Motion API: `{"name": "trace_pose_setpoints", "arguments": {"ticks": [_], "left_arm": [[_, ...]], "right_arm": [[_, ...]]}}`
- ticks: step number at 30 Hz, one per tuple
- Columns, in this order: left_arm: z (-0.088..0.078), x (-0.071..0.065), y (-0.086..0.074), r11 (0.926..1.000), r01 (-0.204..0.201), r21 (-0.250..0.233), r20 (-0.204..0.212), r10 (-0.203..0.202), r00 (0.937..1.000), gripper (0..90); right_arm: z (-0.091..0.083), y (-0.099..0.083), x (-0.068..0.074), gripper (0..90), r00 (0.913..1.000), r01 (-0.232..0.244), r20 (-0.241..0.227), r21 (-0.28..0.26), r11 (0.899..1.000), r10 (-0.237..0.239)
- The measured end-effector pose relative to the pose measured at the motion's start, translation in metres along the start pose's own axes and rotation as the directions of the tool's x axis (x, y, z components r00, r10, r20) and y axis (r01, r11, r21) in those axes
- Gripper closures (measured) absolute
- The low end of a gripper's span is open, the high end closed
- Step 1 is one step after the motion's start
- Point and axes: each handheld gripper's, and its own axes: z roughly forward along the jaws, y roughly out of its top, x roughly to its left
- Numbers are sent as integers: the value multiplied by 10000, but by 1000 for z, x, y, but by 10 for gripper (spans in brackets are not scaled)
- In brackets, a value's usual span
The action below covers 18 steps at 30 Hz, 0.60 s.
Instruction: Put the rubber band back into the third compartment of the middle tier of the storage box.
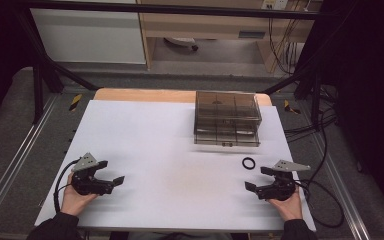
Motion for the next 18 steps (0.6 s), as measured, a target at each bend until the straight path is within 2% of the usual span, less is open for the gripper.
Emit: {"name": "trace_pose_setpoints", "arguments": {"ticks": [18], "left_arm": [[-1,1,-1,9999,74,-102,-10,-74,10000,64]], "right_arm": [[2,2,1,15,10000,10,61,92,10000,-10]]}}
